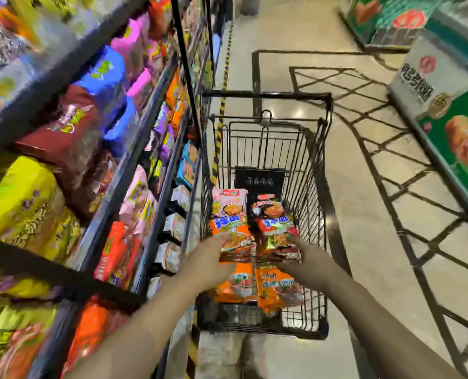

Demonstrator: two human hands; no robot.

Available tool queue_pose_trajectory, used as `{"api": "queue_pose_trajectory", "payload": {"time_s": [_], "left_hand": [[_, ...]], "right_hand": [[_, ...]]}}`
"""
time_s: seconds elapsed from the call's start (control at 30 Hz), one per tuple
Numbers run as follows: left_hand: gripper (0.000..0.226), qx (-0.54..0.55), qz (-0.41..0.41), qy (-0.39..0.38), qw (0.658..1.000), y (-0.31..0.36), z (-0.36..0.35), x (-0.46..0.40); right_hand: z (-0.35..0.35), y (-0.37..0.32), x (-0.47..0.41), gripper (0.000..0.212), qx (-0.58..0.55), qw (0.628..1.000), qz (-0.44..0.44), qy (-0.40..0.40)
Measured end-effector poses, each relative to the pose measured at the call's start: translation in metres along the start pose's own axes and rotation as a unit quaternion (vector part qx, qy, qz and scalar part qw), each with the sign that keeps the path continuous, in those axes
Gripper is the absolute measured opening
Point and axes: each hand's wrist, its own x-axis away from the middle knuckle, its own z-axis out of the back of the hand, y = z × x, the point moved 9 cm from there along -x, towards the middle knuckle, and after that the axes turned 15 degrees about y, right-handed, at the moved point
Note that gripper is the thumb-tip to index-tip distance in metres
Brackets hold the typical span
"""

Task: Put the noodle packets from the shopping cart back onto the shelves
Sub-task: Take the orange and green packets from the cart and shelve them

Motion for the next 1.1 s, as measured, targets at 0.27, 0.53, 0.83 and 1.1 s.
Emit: {"api": "queue_pose_trajectory", "payload": {"time_s": [0.27,0.53,0.83,1.1], "left_hand": [[0.077,0.029,0.096,-0.085,0.991,-0.047,-0.141,-0.056],[0.077,0.022,0.222,-0.071,0.972,-0.101,-0.228,-0.080],[0.093,-0.021,0.256,-0.088,0.962,-0.152,-0.291,-0.077],[0.107,0.033,0.294,-0.074,0.952,-0.175,-0.300,-0.076]], "right_hand": [[-0.106,0.082,-0.085,0.073,-0.013,0.994,-0.066,-0.082],[-0.199,0.182,-0.122,0.076,-0.064,0.972,-0.202,-0.100],[-0.260,0.228,-0.139,0.087,-0.081,0.954,-0.275,-0.090],[-0.310,0.261,-0.141,0.106,0.030,0.940,-0.308,-0.143]]}}
